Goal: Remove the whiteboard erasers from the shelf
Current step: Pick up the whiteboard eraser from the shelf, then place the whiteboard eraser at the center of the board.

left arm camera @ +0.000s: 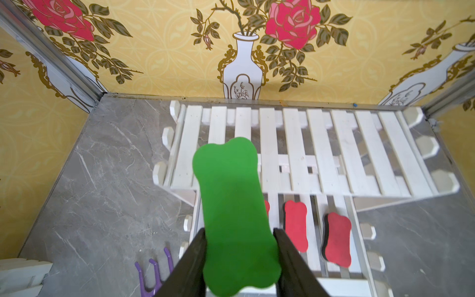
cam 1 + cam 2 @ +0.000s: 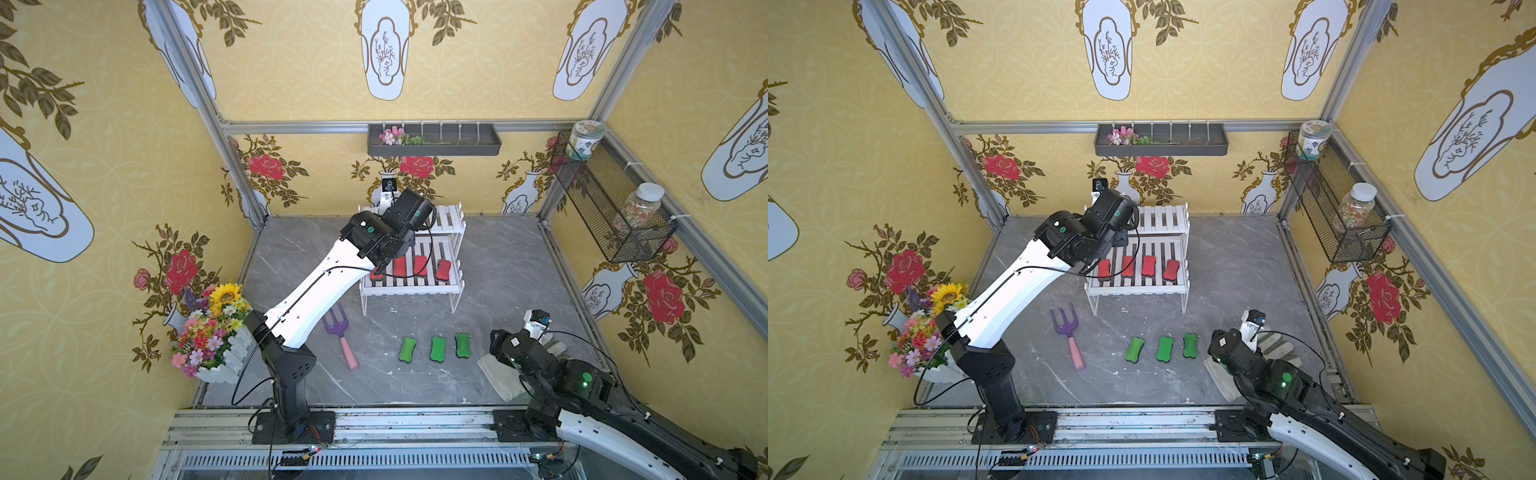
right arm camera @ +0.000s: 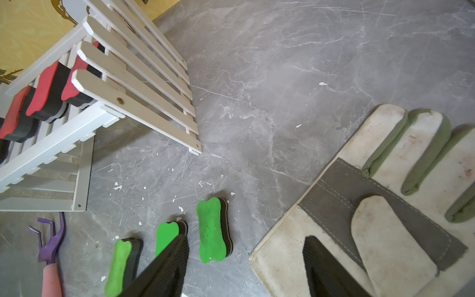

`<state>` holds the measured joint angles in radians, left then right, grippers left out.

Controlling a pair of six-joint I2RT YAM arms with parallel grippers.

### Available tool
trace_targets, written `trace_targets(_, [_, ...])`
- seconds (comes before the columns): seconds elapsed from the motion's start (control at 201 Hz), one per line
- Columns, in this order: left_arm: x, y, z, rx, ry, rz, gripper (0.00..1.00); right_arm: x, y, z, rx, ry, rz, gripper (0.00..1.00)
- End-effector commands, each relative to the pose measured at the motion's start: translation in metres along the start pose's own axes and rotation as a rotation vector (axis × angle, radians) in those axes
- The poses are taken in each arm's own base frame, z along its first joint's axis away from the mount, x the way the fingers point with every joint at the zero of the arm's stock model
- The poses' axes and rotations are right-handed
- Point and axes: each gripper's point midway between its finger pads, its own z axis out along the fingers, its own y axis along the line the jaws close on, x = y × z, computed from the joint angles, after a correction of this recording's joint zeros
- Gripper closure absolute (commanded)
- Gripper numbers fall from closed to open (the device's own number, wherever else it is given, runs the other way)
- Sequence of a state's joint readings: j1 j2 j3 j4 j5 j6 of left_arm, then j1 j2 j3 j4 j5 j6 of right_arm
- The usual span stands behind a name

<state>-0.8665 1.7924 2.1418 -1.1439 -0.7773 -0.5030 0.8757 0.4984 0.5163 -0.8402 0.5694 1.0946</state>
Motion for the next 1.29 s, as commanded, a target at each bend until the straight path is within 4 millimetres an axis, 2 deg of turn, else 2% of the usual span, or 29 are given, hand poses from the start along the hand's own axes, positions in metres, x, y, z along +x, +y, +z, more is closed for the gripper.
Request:
trace_targets(0.0, [0.02, 0.001, -0.018, -0.015, -0.023, 0.006, 0.57, -0.004, 0.0, -0.003, 0.003, -0.012, -0.002, 0.25])
trace_targets(0.065, [0.038, 0.002, -0.031, 0.004, -0.021, -0.004, 0.56, -0.005, -0.001, -0.004, 0.007, -0.014, -0.003, 0.25])
trace_targets(0.319, [0.14, 0.008, -0.042, 0.041, 0.087, -0.037, 0.56, -0.005, 0.0, -0.003, 0.02, -0.006, -0.01, 0.25])
trace_targets(0.513, [0.229, 0.032, -0.018, -0.011, 0.212, -0.066, 0.56, -0.005, 0.0, -0.004, 0.03, -0.002, -0.011, 0.25])
trace_targets(0.592, [0.256, 0.035, -0.005, 0.021, 0.237, -0.082, 0.56, -0.006, 0.0, -0.003, 0.042, -0.001, -0.016, 0.25])
trace_targets(0.841, [0.308, 0.024, 0.042, 0.139, 0.344, -0.159, 0.55, -0.011, 0.003, -0.005, 0.062, -0.006, -0.017, 0.25])
trace_targets(0.936, [0.314, 0.027, 0.06, 0.139, 0.369, -0.188, 0.55, -0.012, 0.003, -0.005, 0.068, -0.006, -0.013, 0.25])
trace_targets(1.095, [0.326, 0.033, 0.08, 0.116, 0.427, -0.195, 0.54, -0.012, 0.003, -0.005, 0.074, -0.003, -0.004, 0.25])
trace_targets(1.289, [0.346, 0.036, 0.089, 0.085, 0.487, -0.166, 0.54, -0.015, 0.005, -0.007, 0.081, -0.008, -0.005, 0.25])
